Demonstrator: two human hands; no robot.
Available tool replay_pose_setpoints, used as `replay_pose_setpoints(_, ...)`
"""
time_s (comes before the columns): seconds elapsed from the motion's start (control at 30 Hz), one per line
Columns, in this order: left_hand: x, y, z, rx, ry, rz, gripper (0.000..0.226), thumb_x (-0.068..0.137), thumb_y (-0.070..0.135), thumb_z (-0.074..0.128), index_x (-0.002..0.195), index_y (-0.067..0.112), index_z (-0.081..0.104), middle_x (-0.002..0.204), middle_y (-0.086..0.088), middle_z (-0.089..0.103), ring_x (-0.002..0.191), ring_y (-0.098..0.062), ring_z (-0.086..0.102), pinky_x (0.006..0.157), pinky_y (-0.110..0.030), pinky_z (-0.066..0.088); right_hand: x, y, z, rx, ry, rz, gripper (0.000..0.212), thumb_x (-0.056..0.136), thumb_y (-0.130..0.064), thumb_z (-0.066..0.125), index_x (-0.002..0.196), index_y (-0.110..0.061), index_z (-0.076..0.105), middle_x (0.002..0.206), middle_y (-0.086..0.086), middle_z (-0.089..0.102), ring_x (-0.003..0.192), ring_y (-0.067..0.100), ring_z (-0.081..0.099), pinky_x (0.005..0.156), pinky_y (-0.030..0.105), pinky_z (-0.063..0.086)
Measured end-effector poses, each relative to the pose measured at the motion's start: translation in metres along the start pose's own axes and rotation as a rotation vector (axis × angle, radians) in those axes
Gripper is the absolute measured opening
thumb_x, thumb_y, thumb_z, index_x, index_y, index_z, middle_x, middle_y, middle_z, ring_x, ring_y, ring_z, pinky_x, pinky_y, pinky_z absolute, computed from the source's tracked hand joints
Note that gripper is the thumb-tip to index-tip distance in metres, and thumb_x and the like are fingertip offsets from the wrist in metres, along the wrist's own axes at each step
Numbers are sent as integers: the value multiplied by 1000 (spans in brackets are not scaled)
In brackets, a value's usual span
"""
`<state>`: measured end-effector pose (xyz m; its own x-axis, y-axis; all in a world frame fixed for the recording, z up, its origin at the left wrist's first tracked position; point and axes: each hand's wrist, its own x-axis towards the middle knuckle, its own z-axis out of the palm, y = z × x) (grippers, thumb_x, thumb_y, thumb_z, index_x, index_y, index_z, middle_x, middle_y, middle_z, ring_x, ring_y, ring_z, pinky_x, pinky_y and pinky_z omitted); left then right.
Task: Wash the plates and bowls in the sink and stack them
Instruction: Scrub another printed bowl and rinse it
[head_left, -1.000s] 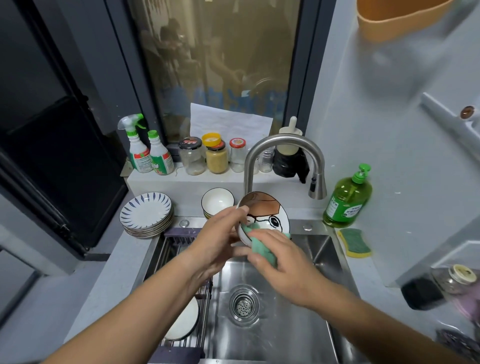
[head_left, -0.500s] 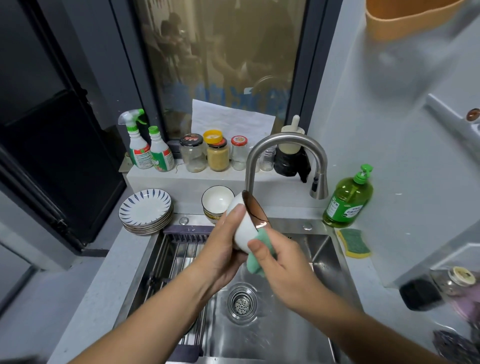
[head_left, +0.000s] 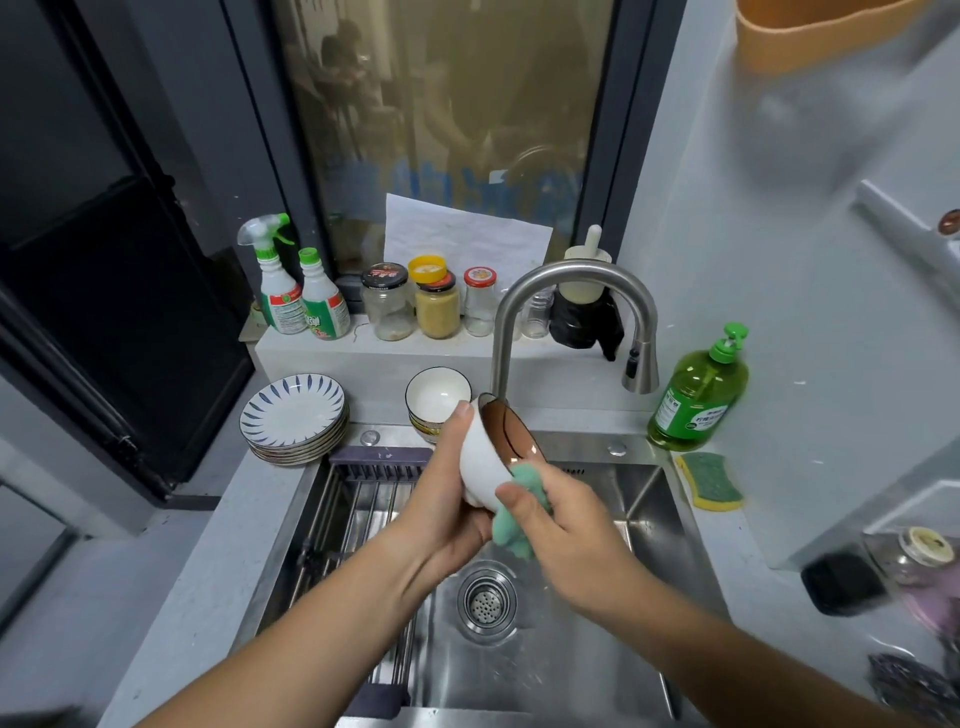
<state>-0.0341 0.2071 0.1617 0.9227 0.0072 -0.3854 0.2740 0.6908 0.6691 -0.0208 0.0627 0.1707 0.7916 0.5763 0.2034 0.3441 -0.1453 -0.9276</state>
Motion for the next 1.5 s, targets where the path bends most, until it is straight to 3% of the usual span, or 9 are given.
replay_pose_setpoints(0.13,-3,4,1,1,-13,43,78,80,74,64,113,4,74,113,-22,69,102,-34,68,93,-44,55,2,-5,-5,-101,-48,-84,29,93,-54,53,98,-30,68,95,-7,72,103,5,64,103,31,43)
replay_pose_setpoints(0.3,-7,27,-6,63,-151,-300,113,70,92,53,141,4,59,145,-27,54,122,-45,50,110,-64,34,9,22,-41,-691,-163,-584,18,89,-23,63,102,-15,72,112,-2,72,119,14,61,121,52,22)
replay_pose_setpoints(0.5,-8,12,-7,136,-219,-82,99,75,82,63,145,13,52,136,-16,64,117,-37,64,104,-59,48,4,18,-38,-440,-73,-250,28,96,-35,55,87,-11,66,95,4,69,107,18,60,112,22,32)
replay_pose_setpoints(0.7,-5,-8,0,183,-66,120,92,72,50,87,143,8,47,117,-21,65,105,-36,65,92,-52,53,-1,-6,-14,-91,22,-20,32,88,-44,61,82,-13,63,72,1,60,66,11,54,63,38,46)
replay_pose_setpoints(0.93,-14,19,-1,160,-35,-144,78,72,79,55,89,8,83,98,-18,75,88,-35,72,107,-60,41,2,15,-36,-547,-143,-428,23,90,-42,66,96,-20,73,106,-10,72,108,0,62,120,39,26)
replay_pose_setpoints(1.1,-13,18,-11,263,-176,-241,114,60,97,55,130,7,69,136,-32,61,117,-42,59,115,-69,29,2,17,-41,-480,-211,-279,20,92,-40,62,90,-22,70,99,-8,70,103,7,63,109,40,41)
replay_pose_setpoints(1.27,-13,-15,-12,258,-21,117,100,54,49,93,139,19,48,123,-19,67,102,-33,71,81,-49,60,-4,0,-25,12,-142,47,12,91,-36,63,85,-27,65,71,-3,65,62,7,57,59,31,48)
replay_pose_setpoints(1.4,-15,-8,-6,186,-34,53,99,61,67,85,133,4,58,113,-23,68,101,-37,67,88,-48,55,-7,-7,-14,-37,-126,-11,18,91,-36,65,85,-19,66,71,-3,63,64,12,55,61,32,48)
replay_pose_setpoints(1.5,-16,6,-7,23,-96,-140,89,80,79,55,120,3,72,120,-27,68,105,-42,65,94,-56,51,-5,2,-22,-359,-158,-169,33,93,-40,60,90,-8,67,85,3,68,86,20,64,104,30,43)
